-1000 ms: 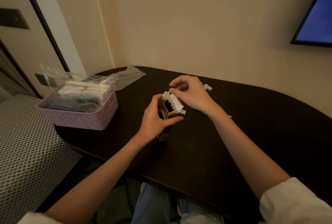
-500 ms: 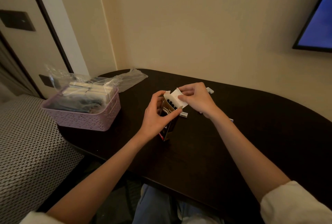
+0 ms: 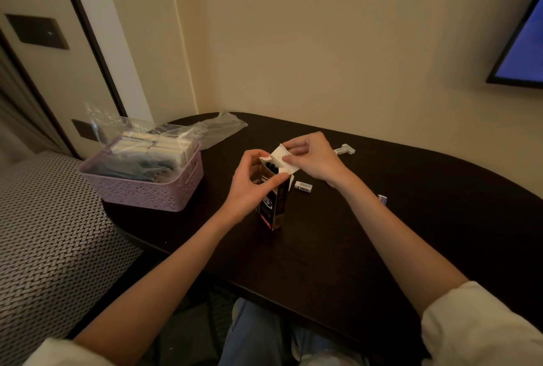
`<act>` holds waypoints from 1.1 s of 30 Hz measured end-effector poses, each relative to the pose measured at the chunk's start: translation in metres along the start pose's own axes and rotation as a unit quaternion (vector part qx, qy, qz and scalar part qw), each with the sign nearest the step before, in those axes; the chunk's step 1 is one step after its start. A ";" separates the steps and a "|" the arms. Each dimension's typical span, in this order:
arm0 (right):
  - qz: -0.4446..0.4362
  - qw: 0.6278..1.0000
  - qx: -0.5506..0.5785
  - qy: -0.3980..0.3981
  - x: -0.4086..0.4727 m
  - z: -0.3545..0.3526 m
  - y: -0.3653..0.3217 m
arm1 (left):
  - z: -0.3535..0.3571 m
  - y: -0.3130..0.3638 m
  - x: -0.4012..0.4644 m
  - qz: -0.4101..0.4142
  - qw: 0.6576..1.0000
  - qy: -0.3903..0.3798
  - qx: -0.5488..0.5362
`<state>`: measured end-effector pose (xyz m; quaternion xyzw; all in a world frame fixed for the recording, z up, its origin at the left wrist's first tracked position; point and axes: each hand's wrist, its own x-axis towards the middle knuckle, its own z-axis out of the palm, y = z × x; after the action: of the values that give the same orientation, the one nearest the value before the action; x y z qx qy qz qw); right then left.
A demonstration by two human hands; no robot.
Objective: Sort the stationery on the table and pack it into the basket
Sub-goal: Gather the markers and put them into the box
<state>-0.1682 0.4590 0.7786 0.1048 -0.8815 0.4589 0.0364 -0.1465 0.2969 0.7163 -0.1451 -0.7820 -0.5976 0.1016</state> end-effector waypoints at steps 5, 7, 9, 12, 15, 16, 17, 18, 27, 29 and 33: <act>0.005 1.000 0.006 -0.004 -0.001 0.002 -0.002 | -0.001 -0.002 -0.001 -0.005 1.000 0.007 -0.019; 0.005 1.000 0.007 -0.005 -0.001 0.002 -0.003 | -0.001 -0.001 -0.001 -0.008 1.000 0.007 -0.021; 0.004 1.000 0.003 -0.006 -0.001 0.003 -0.004 | -0.002 0.000 -0.002 -0.012 1.000 0.007 -0.023; 0.002 1.000 -0.003 -0.006 -0.001 0.004 -0.003 | -0.002 0.000 -0.003 -0.020 0.999 0.009 -0.031; 0.001 1.000 -0.003 0.001 -0.002 0.004 -0.004 | 0.000 0.001 -0.004 -0.024 0.999 0.008 -0.038; 0.001 1.000 -0.005 0.004 -0.002 0.004 -0.004 | 0.001 0.001 -0.004 -0.029 0.999 0.007 -0.045; -0.001 1.000 -0.006 0.009 -0.003 0.005 -0.005 | 0.002 0.002 -0.004 -0.035 0.998 0.006 -0.052; -0.005 1.000 -0.005 0.013 -0.003 0.005 -0.005 | 0.004 0.003 -0.004 -0.041 0.997 0.006 -0.062; -0.024 0.998 0.051 0.004 -0.012 0.010 -0.006 | 0.016 0.004 -0.005 -0.067 0.988 0.001 -0.141; -0.028 0.999 0.045 -0.007 -0.015 0.011 -0.006 | 0.016 0.003 -0.004 -0.067 0.988 -0.007 -0.138; -0.022 0.999 0.038 -0.031 -0.018 0.015 -0.005 | 0.011 0.000 -0.002 -0.060 0.991 -0.014 -0.119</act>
<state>-0.1487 0.4466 0.7707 0.1396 -0.8616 0.4879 0.0145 -0.1443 0.3074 0.7131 -0.1175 -0.7143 -0.6890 0.0366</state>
